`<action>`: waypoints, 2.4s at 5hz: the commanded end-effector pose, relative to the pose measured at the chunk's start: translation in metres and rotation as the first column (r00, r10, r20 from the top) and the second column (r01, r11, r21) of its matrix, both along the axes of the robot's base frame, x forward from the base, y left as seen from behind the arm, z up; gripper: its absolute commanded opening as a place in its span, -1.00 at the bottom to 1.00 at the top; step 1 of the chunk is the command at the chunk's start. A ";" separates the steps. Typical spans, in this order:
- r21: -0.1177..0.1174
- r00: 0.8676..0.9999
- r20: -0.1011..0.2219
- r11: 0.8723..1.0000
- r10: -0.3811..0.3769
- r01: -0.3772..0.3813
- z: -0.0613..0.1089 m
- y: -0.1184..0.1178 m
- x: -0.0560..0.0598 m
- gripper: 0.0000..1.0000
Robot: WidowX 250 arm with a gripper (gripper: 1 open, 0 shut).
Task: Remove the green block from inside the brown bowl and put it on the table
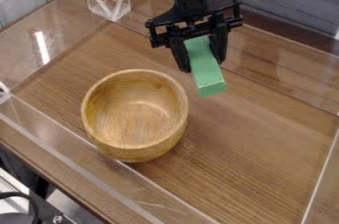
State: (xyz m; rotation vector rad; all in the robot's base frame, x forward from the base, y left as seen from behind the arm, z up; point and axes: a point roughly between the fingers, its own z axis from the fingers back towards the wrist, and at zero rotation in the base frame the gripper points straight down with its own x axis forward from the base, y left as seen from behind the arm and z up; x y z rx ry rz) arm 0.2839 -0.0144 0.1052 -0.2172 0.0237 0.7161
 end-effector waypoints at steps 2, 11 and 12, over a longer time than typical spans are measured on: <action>0.001 0.994 0.075 0.997 -0.082 0.082 0.020 -0.005 0.007 -1.00; 0.092 0.849 0.132 0.859 -0.511 0.503 -0.022 -0.080 -0.031 -1.00; 0.097 0.845 0.146 0.858 -0.514 0.505 -0.024 -0.076 -0.030 -1.00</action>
